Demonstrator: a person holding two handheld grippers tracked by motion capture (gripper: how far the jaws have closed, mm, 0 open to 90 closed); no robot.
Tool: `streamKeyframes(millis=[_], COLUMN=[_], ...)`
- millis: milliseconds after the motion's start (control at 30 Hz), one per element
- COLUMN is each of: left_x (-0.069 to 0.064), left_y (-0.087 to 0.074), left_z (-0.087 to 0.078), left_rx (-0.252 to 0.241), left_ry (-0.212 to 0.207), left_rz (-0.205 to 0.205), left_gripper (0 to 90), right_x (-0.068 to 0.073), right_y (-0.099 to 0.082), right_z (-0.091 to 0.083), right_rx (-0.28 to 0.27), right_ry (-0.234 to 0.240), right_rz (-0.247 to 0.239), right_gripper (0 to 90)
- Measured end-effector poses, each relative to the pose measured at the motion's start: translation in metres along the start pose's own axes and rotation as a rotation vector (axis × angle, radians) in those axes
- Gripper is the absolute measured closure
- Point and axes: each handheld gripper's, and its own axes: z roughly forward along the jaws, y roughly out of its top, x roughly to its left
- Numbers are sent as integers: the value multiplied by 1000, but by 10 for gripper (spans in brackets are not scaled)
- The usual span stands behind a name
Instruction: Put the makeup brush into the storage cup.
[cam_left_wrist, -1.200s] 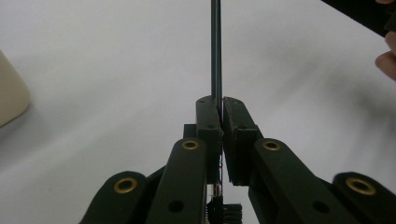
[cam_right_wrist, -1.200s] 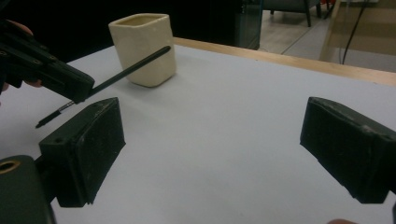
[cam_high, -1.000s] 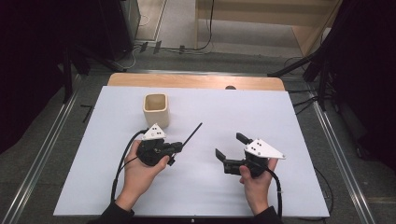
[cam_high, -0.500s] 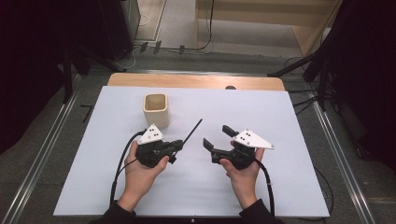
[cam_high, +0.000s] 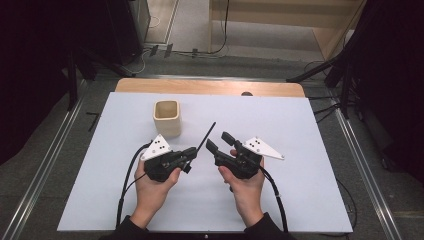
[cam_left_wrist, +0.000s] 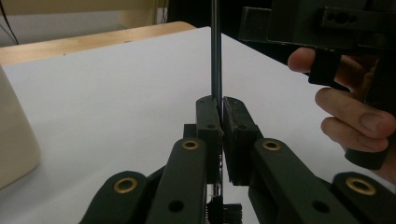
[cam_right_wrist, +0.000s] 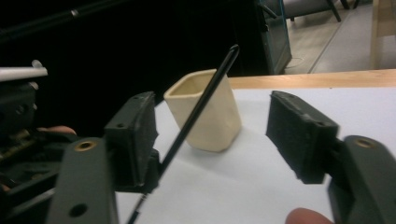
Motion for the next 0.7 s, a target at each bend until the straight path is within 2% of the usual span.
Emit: streamKeyframes(millis=[100,167,233,333,467,567,633,700], left_x=[-3,-6,-7,-11,-18,-21,-23,-24], left_y=[-1,-1,-2,-3,-6,-6,-6,-7], left_z=[1,1,1,2,5,6,7,7], left_rx=[-17,-25,-29,-42,-50,-54,-53,-55], left_ry=[1,0,-7,1,1,-5,-8,-7], left_rz=[10,17,19,36,63,70,72,73], left_gripper=[867,867,867,867,867,867,867,867], right_x=[2,2,1,-1,-7,-10,-9,-8], right_y=[-2,-4,-6,-9,-9,-9,-10,-12], right_z=[1,4,6,6,0,-2,-1,-1], right_rx=[-16,2,15,31,16,20,42,38], right_ry=[5,37,35,60,76,107,132,137], right_rz=[42,67,72,129,193,247,268,274], right_gripper=[459,514,546,585,626,660,677,696])
